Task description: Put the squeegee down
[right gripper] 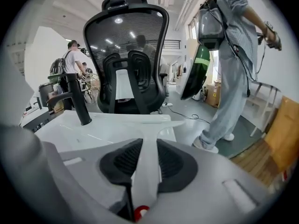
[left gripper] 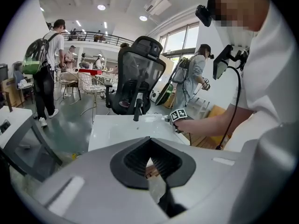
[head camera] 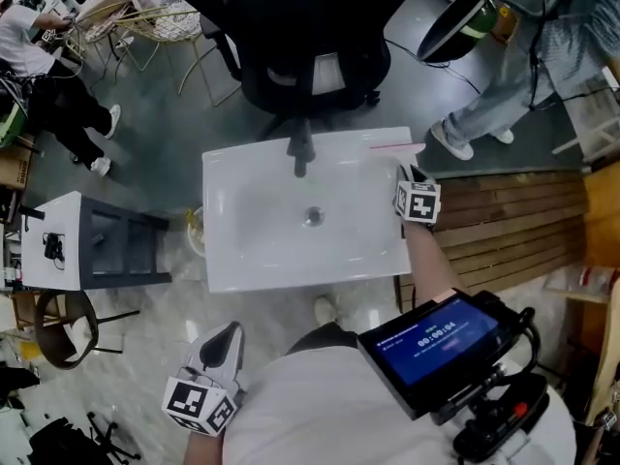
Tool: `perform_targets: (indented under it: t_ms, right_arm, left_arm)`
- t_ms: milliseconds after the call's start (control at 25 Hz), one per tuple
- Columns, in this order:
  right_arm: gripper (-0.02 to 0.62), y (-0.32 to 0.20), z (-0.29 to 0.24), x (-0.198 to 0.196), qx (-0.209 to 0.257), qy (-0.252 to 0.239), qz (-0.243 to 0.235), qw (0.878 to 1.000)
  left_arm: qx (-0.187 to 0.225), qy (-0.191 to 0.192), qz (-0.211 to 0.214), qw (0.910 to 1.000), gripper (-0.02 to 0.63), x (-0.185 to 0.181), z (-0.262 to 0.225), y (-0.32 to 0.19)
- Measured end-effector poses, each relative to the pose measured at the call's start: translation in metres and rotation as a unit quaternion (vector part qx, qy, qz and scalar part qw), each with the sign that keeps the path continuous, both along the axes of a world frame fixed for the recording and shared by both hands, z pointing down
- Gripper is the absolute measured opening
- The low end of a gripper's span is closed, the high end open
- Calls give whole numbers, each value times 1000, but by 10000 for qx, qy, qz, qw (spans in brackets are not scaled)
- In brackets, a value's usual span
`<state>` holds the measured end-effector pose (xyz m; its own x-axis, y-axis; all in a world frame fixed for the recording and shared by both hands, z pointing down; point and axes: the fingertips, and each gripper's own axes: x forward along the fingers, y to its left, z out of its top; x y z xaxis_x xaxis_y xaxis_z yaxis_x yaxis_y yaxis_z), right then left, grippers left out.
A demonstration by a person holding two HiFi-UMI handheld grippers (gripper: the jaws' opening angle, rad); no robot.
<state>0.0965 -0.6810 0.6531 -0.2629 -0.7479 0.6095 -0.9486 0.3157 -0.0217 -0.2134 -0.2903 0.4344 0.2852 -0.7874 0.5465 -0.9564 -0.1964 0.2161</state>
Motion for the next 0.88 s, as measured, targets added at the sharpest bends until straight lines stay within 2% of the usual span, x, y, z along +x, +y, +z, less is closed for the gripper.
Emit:
perform_targets:
  t_ms: [120, 320, 640, 880]
  right_arm:
    - [97, -3, 3, -2, -70, 27, -33, 10000]
    - [98, -15, 38, -3, -288, 117, -77, 9995]
    - [150, -10, 32, -1, -308, 218, -130, 9992]
    - [160, 4, 34, 0, -330, 240, -102, 9991]
  left_arm:
    - [-8, 29, -25, 10000, 6, -2, 1, 2]
    - [-61, 56, -86, 9999, 6, -2, 22, -8]
    - [-93, 83, -111, 9999, 6, -2, 15, -4]
    - [-59, 120, -27, 9999, 6, -1, 22, 0]
